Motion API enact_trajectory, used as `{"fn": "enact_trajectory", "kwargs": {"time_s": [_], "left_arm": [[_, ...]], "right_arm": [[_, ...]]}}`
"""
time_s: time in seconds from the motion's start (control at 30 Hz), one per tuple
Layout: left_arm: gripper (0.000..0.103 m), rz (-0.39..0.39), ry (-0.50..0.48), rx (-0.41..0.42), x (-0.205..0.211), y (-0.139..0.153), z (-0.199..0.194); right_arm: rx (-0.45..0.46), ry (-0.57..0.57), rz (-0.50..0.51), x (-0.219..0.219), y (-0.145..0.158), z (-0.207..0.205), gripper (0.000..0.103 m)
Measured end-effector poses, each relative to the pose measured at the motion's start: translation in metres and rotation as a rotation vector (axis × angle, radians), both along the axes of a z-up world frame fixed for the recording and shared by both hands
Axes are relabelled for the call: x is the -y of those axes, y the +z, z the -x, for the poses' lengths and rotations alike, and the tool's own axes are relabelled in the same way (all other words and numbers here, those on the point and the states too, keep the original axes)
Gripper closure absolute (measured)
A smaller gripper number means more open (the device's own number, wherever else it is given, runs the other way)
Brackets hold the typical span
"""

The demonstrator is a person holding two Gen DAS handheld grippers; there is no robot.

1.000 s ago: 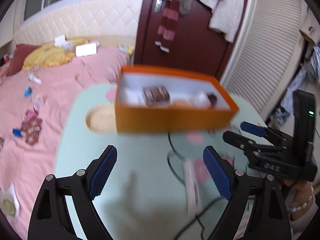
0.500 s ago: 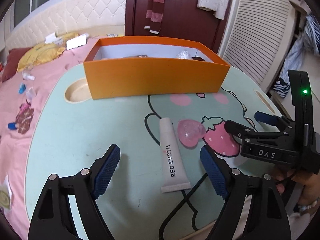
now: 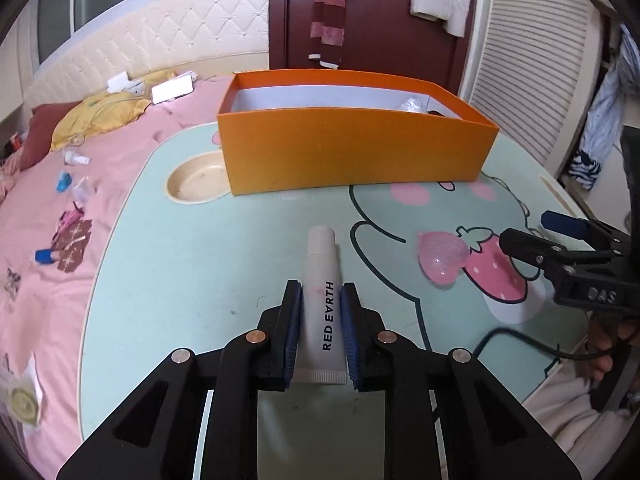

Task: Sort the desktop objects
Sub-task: 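Grasp the RED EARTH tube with the left tool while the right tool grasps the pink heart, then place the tube into the box with the left tool while the right tool drops the pink heart inside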

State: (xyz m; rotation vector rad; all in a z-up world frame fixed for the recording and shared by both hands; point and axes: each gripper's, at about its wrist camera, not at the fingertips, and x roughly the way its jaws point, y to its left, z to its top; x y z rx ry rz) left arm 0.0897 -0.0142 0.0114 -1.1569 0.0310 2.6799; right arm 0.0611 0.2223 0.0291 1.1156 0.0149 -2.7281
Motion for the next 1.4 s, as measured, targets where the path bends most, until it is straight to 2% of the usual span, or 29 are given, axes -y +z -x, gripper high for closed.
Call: {"fn": "enact_trajectory", "kwargs": {"time_s": [0.13,0.27,0.47,0.5,0.53,0.57,0.6,0.83,1.07,1.4], "left_arm": [[0.081,-0.041,0.024,-0.007,0.004,-0.001,-0.002],[0.081,-0.069,0.029,-0.001,0.007,-0.001,0.000],[0.081,-0.118,0.036,0.013,0.013,-0.002,0.003],[0.081,-0.120,0.037,0.013,0.013,-0.002,0.003],[0.081,-0.118,0.037,0.012,0.013,-0.002,0.003],[0.081,-0.115,0.036,0.010,0.013,-0.002,0.002],[0.081,-0.112,0.036,0.008,0.012,-0.002,0.002],[0.081,-0.095,0.041,0.001,0.010,-0.003,0.001],[0.081,-0.049,0.043,-0.010,0.004,-0.002,0.000],[0.081,-0.060,0.032,-0.019,0.002,0.008,0.001]], "right_arm": [[-0.047,0.124,-0.074,0.033,0.009,-0.007,0.003],[-0.012,0.242,-0.153,0.068,0.003,-0.002,0.022],[0.018,0.293,-0.173,0.094,0.001,0.011,0.023],[0.026,0.300,-0.170,0.096,-0.003,0.013,0.028],[0.027,0.307,-0.141,0.096,-0.004,0.015,0.051],[0.025,0.309,-0.094,0.094,-0.005,0.016,0.066],[0.021,0.304,-0.075,0.093,-0.006,0.017,0.066],[0.006,0.255,-0.103,0.090,-0.007,0.010,0.066],[-0.014,0.235,-0.066,0.079,0.001,0.008,0.066],[-0.029,0.232,-0.039,0.073,0.008,0.005,0.066]]}}
